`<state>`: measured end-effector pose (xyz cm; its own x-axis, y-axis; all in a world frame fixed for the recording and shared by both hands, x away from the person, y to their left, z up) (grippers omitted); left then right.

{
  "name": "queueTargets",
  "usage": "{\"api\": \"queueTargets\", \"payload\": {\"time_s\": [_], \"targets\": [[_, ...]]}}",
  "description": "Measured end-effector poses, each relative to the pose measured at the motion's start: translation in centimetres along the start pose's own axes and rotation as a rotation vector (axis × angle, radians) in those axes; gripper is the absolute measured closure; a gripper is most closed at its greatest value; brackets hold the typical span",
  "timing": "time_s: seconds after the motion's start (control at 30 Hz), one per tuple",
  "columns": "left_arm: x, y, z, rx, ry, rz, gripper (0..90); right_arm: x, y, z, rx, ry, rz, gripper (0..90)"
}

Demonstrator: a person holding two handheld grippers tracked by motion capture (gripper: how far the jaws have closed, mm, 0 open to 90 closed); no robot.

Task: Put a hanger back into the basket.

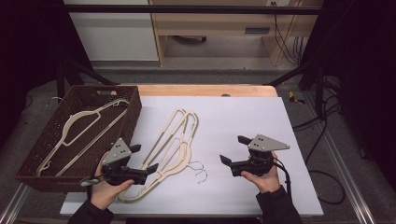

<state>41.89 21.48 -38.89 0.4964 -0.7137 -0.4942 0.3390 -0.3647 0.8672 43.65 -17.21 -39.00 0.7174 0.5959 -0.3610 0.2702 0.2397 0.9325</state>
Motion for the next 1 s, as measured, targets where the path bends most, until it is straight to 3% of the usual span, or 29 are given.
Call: {"api": "queueTargets", "payload": {"time_s": [0.13, 0.37, 0.4, 0.5, 0.8, 0.87, 0.9, 1.0], "targets": [[1.1, -0.5, 0.1, 0.003, -0.02, -0.039, 10.4, 0.4, -0.1, -0.2, 0.001, 0.005, -0.009, 8.4], [3.7, -1.4, 0.2, 0.019, -0.055, -0.163, 13.5, 1.0, -0.1, -0.7, -0.01, 0.015, -0.028, 8.8], [3.7, -1.4, 0.2, 0.019, -0.055, -0.163, 13.7, 1.0, -0.1, -0.7, -0.01, 0.015, -0.028, 8.8], [5.0, -1.9, 0.4, 0.031, -0.072, -0.22, 17.6, 1.5, -0.3, -1.1, -0.018, 0.026, -0.041, 9.2], [7.3, -2.0, 0.3, 0.048, -0.104, -0.306, 34.6, 2.3, -0.3, -1.7, -0.029, 0.044, -0.061, 10.0], [7.9, -2.0, 0.4, 0.063, -0.105, -0.333, 37.9, 2.5, -0.4, -1.8, -0.033, 0.044, -0.064, 10.1], [8.5, -1.9, 0.6, 0.089, -0.1, -0.366, 41.5, 2.5, -0.4, -1.9, -0.031, 0.043, -0.068, 10.4], [9.0, -1.8, 0.8, 0.102, -0.097, -0.38, 45.4, 2.6, -0.4, -1.8, -0.032, 0.042, -0.067, 10.9]]}}
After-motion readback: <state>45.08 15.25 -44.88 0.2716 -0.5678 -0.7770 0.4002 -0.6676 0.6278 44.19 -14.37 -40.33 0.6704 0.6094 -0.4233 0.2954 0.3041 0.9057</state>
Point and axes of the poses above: each handheld gripper's, and its own axes: x roughly forward along the jaws, y roughly out of its top, z roughly to its right, the point moved 1 cm from there along x, roughly forward along the jaws, and after that the axes turned 7 degrees about -y, right-handed, at the moved point
